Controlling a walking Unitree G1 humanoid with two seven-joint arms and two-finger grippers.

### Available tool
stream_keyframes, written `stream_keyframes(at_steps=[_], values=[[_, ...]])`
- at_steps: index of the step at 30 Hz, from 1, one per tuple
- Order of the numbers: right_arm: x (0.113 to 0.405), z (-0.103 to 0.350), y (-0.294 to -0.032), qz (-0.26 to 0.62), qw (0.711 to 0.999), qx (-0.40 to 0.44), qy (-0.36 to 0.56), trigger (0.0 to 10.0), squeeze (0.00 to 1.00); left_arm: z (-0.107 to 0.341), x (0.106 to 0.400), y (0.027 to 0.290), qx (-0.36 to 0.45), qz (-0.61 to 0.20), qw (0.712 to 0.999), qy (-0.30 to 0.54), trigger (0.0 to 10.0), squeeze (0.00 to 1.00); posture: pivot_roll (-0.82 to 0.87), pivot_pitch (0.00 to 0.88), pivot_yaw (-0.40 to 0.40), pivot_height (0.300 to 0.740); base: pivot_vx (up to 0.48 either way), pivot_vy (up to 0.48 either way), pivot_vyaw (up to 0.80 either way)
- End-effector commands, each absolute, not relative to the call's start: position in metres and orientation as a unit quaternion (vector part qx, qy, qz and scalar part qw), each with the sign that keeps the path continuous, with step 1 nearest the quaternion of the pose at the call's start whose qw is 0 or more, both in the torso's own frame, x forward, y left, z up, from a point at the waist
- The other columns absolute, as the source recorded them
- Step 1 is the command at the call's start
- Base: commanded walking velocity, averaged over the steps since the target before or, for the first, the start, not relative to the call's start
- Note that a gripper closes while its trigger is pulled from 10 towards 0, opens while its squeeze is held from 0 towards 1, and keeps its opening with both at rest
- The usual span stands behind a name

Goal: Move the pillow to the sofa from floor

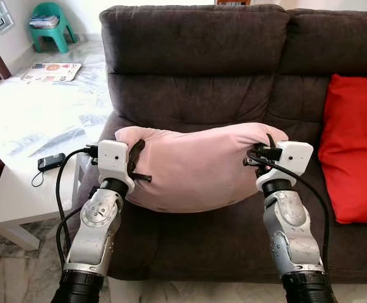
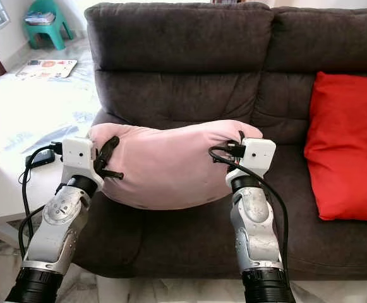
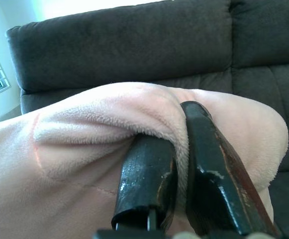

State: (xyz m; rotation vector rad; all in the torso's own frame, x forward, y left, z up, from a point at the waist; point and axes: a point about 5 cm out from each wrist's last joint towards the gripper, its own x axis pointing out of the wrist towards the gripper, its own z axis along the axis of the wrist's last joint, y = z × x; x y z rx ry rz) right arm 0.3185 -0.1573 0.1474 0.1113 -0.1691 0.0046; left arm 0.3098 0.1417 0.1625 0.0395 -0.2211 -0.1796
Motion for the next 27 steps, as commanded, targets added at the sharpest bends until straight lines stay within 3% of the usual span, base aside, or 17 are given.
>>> stream_keyframes(at_steps=[1,18,27], values=[[0.320,0.162,-0.165,-0.014,0.991,0.064,-0.117,10.0,0.00,0.175,0.309,0.146,0.018,-0.081,0.987,-0.140,10.0,0.00,0.00,0.055,-0.002,0.740,0.000,0.000,0.00],[0.320,0.163,-0.162,-0.001,0.991,0.060,-0.117,10.0,0.00,0.176,0.309,0.146,0.019,-0.078,0.987,-0.141,10.0,0.00,-0.01,0.062,-0.006,0.740,0.000,0.000,0.00],[0.342,0.169,-0.160,0.021,0.995,0.026,-0.097,10.0,0.00,0.168,0.307,0.125,0.005,-0.185,0.979,-0.087,10.0,0.00,0.00,0.064,-0.012,0.740,0.000,0.000,0.00]])
